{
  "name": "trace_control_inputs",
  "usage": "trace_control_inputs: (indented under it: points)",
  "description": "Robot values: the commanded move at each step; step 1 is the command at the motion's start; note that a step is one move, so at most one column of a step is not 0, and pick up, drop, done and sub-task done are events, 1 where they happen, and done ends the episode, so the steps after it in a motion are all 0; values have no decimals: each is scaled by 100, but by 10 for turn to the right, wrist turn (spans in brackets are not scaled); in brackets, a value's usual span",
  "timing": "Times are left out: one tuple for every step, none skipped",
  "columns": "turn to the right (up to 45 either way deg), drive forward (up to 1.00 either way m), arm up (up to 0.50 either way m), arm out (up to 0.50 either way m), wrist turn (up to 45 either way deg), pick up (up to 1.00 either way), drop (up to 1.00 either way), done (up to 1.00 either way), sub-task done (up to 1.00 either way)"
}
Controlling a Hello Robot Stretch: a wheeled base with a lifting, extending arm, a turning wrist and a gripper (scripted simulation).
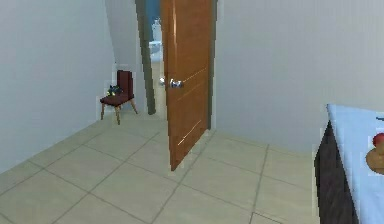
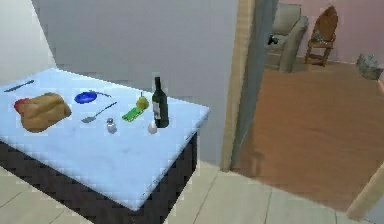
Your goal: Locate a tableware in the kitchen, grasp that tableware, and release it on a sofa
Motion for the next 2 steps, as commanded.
trace_control_inputs:
  points:
    - [-150, 0, 0, 0, 0, 0, 0, 0, 0]
    - [0, 15, 0, 0, 0, 0, 0, 0, 0]
